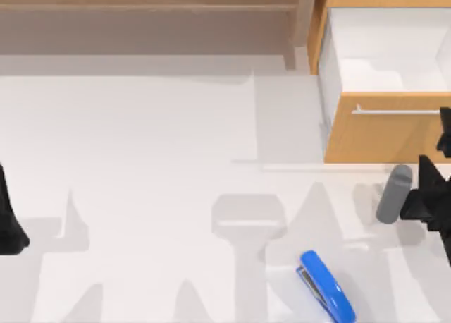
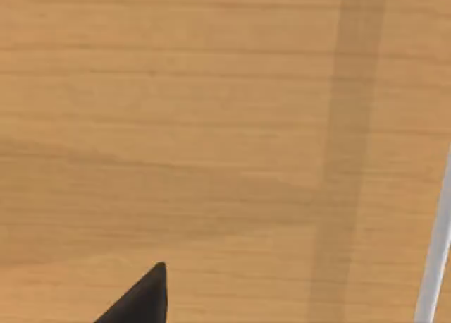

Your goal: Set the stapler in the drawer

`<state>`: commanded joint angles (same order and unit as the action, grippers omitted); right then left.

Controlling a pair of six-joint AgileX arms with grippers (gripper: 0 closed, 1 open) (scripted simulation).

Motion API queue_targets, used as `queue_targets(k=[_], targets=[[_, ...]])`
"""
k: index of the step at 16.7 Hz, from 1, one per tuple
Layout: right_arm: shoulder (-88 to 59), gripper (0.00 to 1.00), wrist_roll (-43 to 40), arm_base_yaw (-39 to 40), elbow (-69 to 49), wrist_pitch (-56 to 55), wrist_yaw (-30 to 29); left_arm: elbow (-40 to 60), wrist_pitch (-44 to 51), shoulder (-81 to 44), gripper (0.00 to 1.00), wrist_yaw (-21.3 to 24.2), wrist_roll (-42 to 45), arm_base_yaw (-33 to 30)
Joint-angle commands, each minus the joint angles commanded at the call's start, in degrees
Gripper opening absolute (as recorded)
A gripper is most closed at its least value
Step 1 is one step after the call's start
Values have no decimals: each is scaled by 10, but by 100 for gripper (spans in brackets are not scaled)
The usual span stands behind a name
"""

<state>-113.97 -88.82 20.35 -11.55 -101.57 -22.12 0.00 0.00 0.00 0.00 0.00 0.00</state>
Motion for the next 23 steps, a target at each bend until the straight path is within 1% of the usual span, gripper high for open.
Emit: queue_targets(k=[4, 6, 9, 11, 13, 16, 23], targets=[[-28, 100, 0, -1, 1, 10, 0, 0, 0, 0, 100, 0, 0, 0], [-16, 100, 15, 15, -10, 24, 8, 0, 0, 0, 100, 0, 0, 0], [17, 100, 72, 70, -45, 87, 35, 0, 0, 0, 100, 0, 0, 0], [38, 100, 130, 115, -77, 158, 57, 0, 0, 0, 100, 0, 0, 0], [56, 100, 202, 158, -116, 255, 80, 0, 0, 0, 100, 0, 0, 0], [82, 100, 330, 208, -186, 443, 113, 0, 0, 0, 100, 0, 0, 0], [140, 100, 653, 275, -356, 990, 176, 0, 0, 0, 100, 0, 0, 0]])
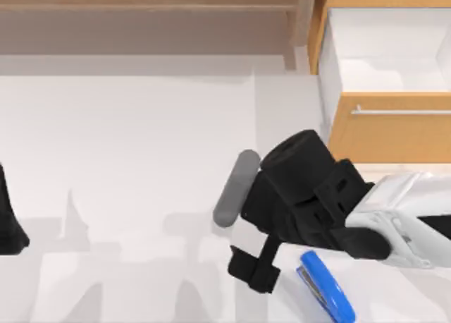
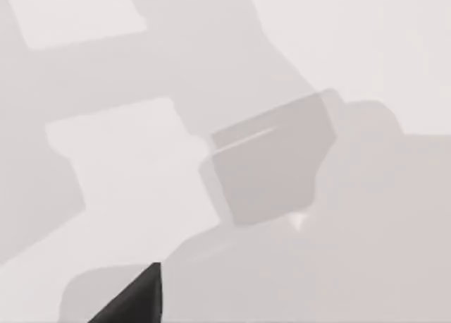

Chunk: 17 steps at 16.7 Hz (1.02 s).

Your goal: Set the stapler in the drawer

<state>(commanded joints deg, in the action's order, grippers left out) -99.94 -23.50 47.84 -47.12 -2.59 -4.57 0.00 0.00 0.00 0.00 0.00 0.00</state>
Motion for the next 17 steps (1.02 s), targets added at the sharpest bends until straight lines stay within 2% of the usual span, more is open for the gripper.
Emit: queue_targets(k=[4, 8, 12, 17], targets=[[19, 100, 166, 11, -73, 277, 25, 0, 0, 0, 100, 0, 0, 0], [31, 100, 295, -1, -124, 472, 40, 0, 0, 0, 100, 0, 0, 0], [35, 100, 368, -17, -154, 572, 45, 0, 0, 0, 100, 0, 0, 0], [35, 100, 379, -20, -159, 585, 45, 0, 0, 0, 100, 0, 0, 0]])
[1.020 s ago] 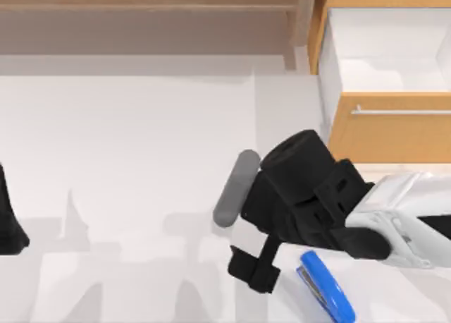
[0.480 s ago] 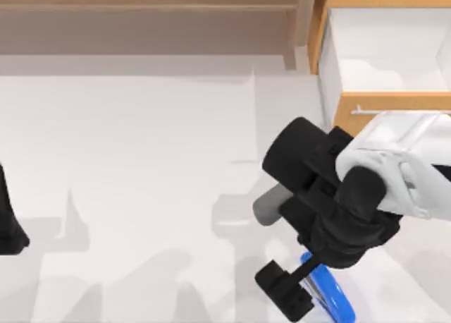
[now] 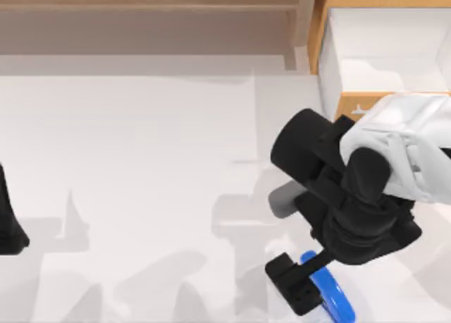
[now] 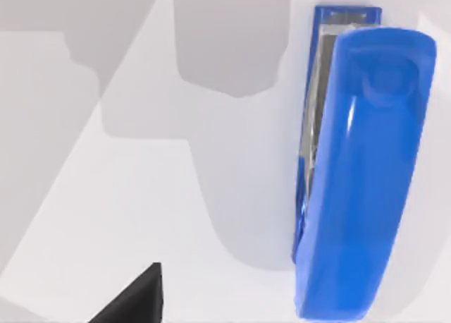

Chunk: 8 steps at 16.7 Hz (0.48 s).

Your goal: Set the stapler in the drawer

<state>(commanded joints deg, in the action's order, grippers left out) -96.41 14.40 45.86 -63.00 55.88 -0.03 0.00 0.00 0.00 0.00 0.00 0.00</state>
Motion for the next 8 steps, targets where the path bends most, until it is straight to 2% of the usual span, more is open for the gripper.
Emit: queue_targets(k=[3, 8], targets=[[-6, 100, 0, 2, 6, -10, 0, 0, 0, 0, 100, 0, 0, 0], [-44, 100, 2, 1, 50, -94, 0, 0, 0, 0, 100, 0, 0, 0]])
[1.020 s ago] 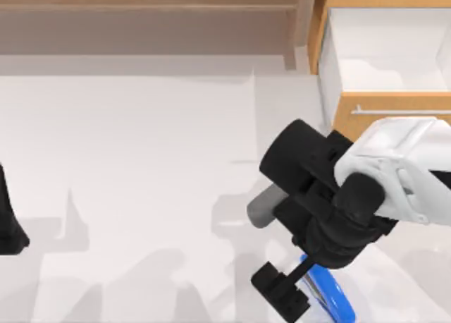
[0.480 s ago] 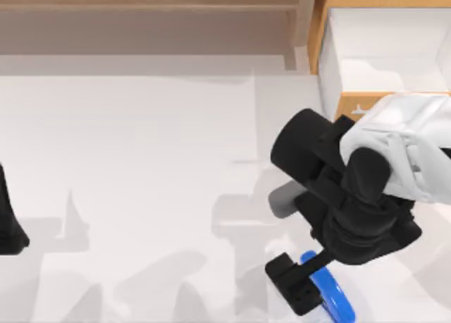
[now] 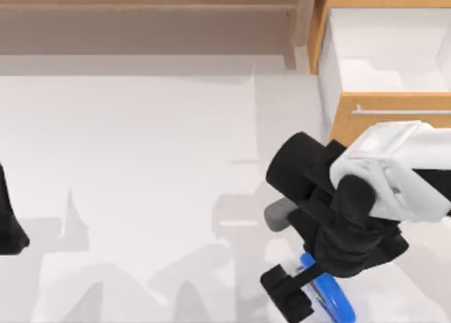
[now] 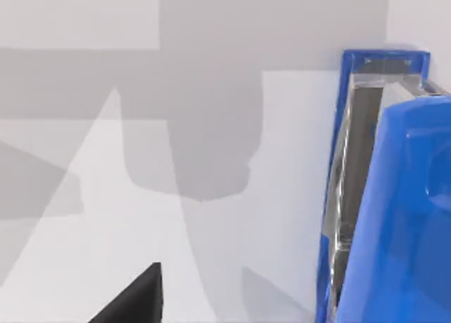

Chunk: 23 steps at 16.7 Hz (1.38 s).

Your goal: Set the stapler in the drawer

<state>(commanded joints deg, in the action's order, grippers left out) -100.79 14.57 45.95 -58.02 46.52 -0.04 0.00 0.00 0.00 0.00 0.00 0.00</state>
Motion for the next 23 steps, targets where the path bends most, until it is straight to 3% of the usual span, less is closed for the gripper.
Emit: queue_targets(k=[9, 22, 23], targets=[[-33, 100, 0, 0, 38, -70, 0, 0, 0, 0, 100, 0, 0, 0], [-33, 2, 0, 0, 38, -70, 0, 0, 0, 0, 100, 0, 0, 0], [-33, 0, 0, 0, 38, -70, 0, 0, 0, 0, 100, 0, 0, 0]])
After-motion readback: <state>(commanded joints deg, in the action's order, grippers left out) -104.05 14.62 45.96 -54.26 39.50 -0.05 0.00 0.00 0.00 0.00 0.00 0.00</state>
